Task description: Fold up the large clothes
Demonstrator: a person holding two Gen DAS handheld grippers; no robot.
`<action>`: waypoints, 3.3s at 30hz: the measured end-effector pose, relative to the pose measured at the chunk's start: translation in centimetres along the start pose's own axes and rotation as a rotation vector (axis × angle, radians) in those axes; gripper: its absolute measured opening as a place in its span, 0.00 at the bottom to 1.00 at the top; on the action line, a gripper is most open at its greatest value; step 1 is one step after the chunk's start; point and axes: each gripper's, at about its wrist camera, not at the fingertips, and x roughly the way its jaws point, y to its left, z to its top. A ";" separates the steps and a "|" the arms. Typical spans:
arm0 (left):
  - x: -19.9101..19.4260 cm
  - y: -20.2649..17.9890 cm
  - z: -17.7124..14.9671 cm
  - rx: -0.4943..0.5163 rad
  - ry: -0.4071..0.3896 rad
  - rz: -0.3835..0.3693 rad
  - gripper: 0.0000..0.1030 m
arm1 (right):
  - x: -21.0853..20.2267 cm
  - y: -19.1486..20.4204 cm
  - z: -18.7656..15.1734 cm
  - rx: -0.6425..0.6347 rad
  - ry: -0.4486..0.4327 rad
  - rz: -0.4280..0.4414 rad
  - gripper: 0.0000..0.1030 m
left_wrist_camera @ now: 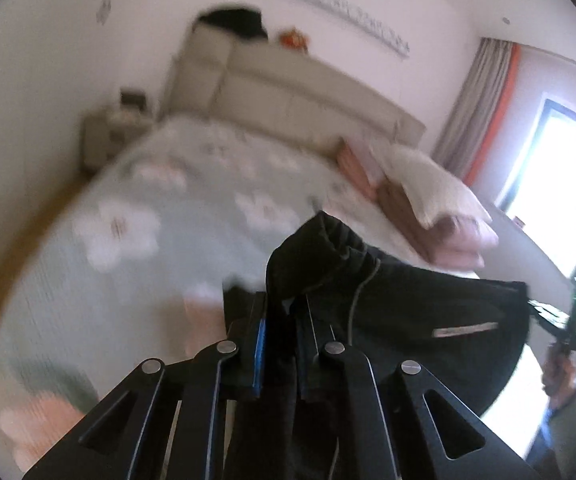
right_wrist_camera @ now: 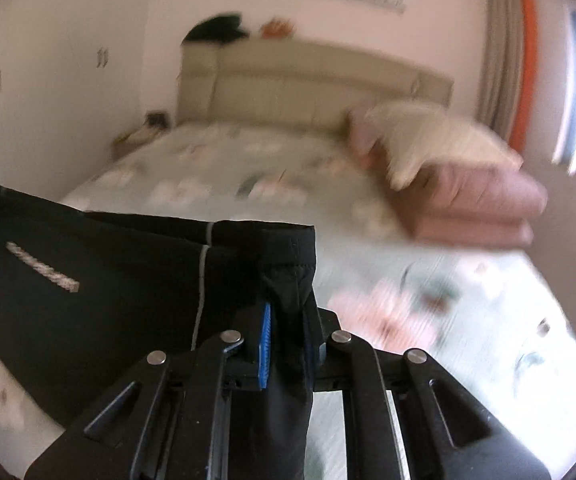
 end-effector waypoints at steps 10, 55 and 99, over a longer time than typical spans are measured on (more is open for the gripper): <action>18.6 2.4 3.3 0.015 0.171 0.273 0.12 | 21.1 2.9 3.6 -0.016 0.239 -0.219 0.14; 19.7 -10.4 -10.1 0.287 0.362 0.156 0.55 | 15.2 15.3 -9.4 0.011 0.371 0.248 0.85; 18.2 -0.5 -1.2 -0.213 0.546 0.045 0.63 | 19.2 11.9 1.3 0.211 0.583 0.379 0.66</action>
